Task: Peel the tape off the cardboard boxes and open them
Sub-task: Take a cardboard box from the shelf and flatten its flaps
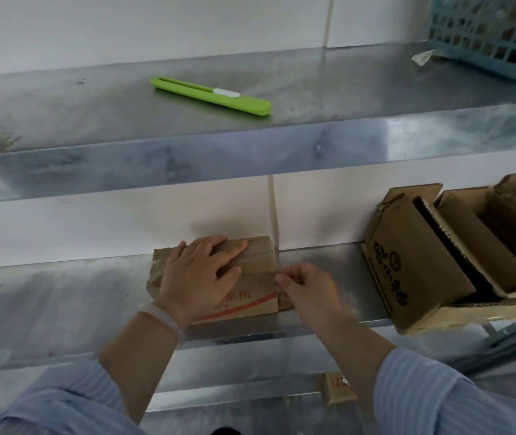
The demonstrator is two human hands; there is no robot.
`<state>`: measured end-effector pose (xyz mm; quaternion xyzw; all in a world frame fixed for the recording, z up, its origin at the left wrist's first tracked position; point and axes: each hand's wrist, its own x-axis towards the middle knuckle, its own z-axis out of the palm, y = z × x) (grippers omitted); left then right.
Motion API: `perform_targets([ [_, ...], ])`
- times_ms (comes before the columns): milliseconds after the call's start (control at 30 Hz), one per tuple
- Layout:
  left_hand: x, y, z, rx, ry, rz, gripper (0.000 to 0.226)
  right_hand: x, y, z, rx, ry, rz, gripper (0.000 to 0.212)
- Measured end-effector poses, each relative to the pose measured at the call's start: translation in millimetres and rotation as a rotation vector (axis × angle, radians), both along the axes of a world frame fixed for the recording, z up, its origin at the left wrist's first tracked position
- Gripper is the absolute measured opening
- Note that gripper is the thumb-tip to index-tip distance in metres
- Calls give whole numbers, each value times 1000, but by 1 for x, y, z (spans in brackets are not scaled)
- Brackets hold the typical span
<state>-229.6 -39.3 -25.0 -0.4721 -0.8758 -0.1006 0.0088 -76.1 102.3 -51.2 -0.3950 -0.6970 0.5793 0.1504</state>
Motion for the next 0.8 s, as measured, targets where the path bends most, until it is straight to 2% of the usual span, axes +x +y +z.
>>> perform_targets([
  [167, -1, -5, 2, 48, -11, -51, 53, -4, 2, -6, -198, 61, 0, 10],
  [367, -8, -11, 1, 157, -64, -121, 45, -13, 10, 8, -239, 42, 183, 24],
  [500, -11, -15, 1, 210, -75, -88, 52, -12, 17, 8, -276, 24, 204, 21],
  [667, -10, -16, 1, 218, -25, -141, 46, -13, 21, 6, -273, 50, 207, 19],
  [800, -11, -17, 1, 218, -23, -143, 45, -18, 23, 7, -367, 14, 254, 25],
])
